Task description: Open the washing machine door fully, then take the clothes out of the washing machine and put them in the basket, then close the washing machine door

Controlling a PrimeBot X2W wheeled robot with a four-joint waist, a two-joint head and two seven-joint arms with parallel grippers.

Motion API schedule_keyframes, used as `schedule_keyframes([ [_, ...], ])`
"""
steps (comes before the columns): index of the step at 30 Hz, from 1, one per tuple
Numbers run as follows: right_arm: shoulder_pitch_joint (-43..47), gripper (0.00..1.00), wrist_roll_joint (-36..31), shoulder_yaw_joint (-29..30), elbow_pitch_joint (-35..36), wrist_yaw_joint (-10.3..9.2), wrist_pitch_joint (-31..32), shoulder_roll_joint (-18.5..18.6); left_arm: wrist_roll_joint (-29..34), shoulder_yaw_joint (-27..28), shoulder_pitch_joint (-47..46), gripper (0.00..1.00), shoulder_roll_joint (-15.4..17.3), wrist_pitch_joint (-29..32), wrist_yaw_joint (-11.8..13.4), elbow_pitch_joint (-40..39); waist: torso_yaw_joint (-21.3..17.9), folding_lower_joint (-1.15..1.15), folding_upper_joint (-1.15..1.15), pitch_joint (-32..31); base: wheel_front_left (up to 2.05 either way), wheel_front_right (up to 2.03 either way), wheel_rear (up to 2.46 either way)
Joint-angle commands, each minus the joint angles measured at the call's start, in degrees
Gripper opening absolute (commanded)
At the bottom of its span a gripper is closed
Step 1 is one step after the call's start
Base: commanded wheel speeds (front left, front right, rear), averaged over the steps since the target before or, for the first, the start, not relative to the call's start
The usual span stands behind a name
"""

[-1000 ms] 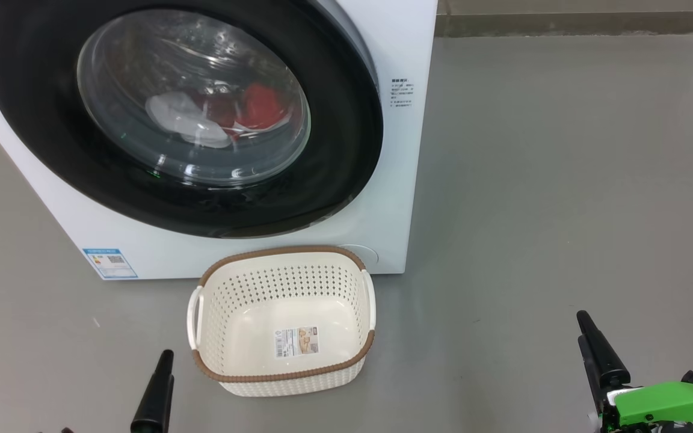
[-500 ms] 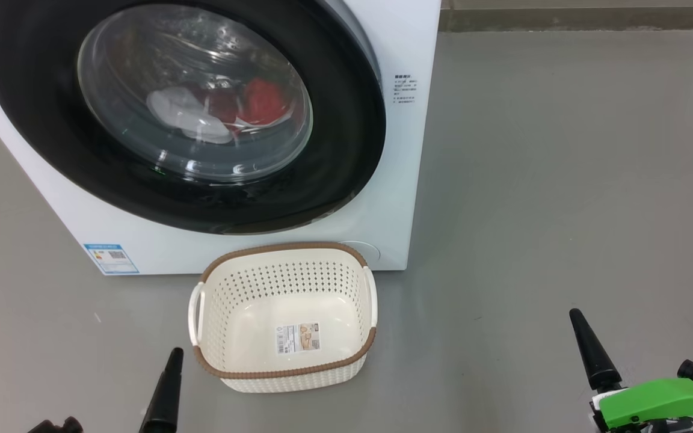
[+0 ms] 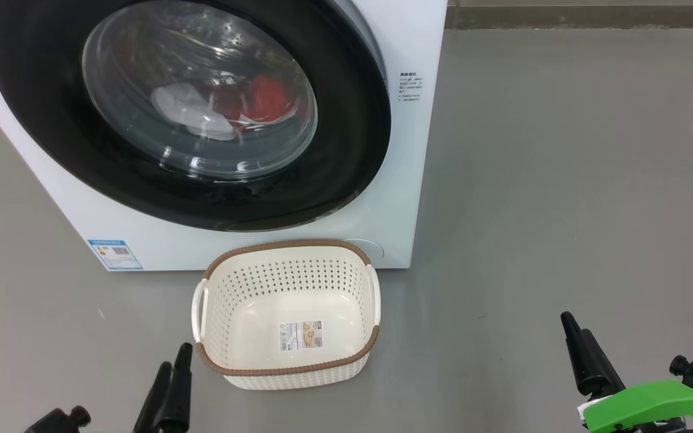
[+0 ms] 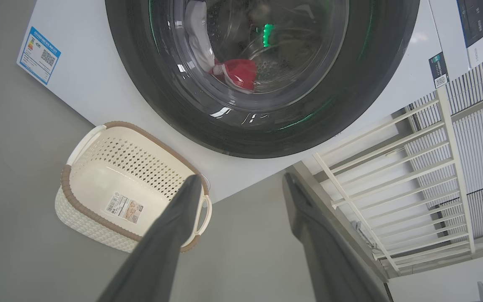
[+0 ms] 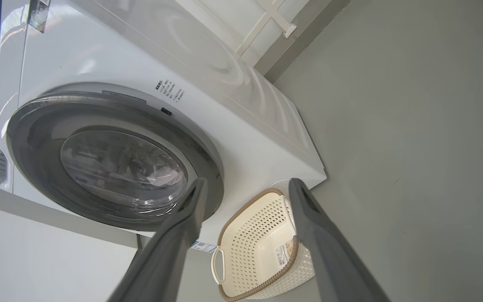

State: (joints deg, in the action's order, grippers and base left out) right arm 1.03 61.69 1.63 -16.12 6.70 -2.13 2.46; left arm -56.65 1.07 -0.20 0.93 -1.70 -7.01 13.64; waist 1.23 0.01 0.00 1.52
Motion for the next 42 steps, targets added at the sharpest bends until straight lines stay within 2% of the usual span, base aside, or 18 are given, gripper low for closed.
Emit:
schedule_keyframes([
  [1,-0.62,1.00,-2.30,-0.75,1.94,0.34,-0.81,0.91,2.31,0.46,-0.35,1.00,0.81,-0.78,0.18,-2.03,0.07,-0.01,0.00,-0.02,0.00,0.00,0.00],
  [42,1.21,1.00,-27.20,-2.87,5.85,0.60,-7.72,2.24,30.89,-1.99,0.95,1.00,1.46,-7.95,0.75,-6.08,0.75,-0.01,0.00,0.87,0.00,0.00,0.00],
])
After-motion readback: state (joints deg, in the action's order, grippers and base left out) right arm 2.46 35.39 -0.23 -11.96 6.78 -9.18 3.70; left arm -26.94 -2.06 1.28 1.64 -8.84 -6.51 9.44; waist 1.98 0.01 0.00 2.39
